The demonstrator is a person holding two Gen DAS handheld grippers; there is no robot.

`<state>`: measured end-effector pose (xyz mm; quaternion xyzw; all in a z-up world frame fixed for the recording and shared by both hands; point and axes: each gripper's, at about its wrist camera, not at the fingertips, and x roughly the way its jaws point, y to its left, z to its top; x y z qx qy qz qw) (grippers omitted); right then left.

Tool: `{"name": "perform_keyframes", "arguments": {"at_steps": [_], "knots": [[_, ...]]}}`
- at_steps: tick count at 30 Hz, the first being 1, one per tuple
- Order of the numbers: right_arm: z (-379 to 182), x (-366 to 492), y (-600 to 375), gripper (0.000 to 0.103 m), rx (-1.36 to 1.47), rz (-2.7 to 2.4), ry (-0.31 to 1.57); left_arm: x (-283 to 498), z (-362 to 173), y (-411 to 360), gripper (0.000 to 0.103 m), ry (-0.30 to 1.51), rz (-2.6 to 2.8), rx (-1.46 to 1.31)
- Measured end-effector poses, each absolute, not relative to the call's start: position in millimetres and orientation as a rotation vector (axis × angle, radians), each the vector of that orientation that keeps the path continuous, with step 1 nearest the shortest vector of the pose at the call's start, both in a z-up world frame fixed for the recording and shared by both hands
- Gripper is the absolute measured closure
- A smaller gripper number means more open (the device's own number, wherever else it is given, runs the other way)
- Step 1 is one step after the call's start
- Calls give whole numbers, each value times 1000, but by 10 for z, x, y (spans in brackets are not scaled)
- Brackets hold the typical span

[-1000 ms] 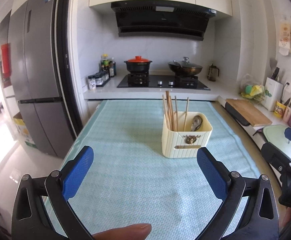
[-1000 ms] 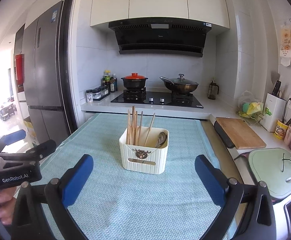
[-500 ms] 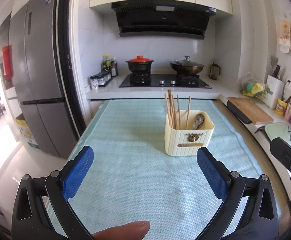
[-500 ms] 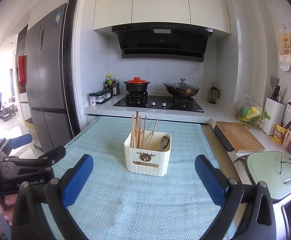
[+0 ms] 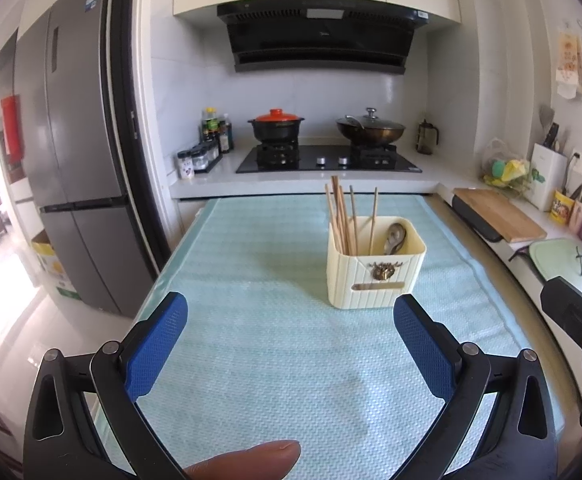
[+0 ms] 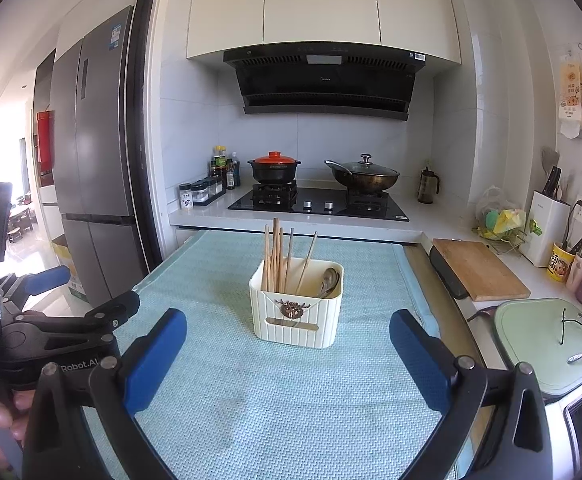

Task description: Organize utensils

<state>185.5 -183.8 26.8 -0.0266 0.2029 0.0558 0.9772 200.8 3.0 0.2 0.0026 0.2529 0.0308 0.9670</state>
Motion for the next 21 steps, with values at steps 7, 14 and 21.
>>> {"name": "perform_keyframes", "arguments": {"at_steps": [7, 14, 21], "knots": [[274, 1846, -1831, 0, -55, 113, 408, 2002, 0, 40, 0, 514, 62, 6], [283, 1824, -1801, 0, -64, 120, 409, 2008, 4, 49, 0, 516, 61, 6], [293, 1826, -1818, 0, -64, 121, 407, 2006, 12, 51, 0, 514, 61, 5]]}}
